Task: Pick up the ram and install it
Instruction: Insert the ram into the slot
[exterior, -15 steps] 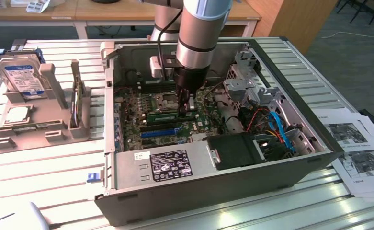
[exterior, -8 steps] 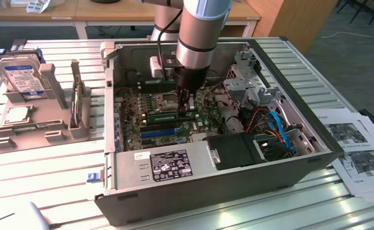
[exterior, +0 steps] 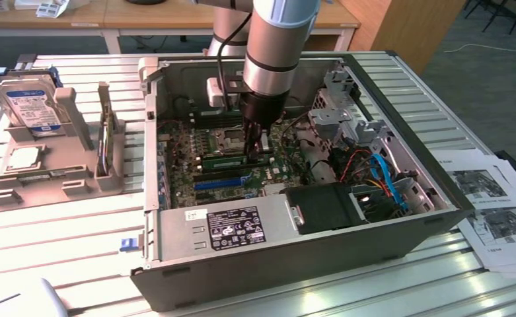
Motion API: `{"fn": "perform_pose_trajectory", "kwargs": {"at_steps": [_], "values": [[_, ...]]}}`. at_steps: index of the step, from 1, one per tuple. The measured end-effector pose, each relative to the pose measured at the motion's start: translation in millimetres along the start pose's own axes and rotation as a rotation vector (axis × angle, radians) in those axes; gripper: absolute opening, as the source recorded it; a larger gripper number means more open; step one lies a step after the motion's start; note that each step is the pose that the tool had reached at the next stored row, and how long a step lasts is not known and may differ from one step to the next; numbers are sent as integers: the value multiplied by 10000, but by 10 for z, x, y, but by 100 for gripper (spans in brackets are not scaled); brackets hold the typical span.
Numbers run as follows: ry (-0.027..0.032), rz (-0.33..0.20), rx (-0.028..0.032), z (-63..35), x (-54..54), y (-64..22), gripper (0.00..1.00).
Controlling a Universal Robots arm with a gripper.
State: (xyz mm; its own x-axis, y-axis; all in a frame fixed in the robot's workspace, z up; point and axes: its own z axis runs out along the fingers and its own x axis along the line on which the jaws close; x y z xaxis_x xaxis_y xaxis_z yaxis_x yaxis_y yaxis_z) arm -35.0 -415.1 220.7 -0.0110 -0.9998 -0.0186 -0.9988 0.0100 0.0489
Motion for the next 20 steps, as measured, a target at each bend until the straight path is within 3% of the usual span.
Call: {"fn": "perform_pose_trajectory", "kwargs": {"at_steps": [9, 20], "values": [[-1, -1, 0, -63, -1, 3, 31], [1, -3, -1, -260, -5, 13, 31]]}}
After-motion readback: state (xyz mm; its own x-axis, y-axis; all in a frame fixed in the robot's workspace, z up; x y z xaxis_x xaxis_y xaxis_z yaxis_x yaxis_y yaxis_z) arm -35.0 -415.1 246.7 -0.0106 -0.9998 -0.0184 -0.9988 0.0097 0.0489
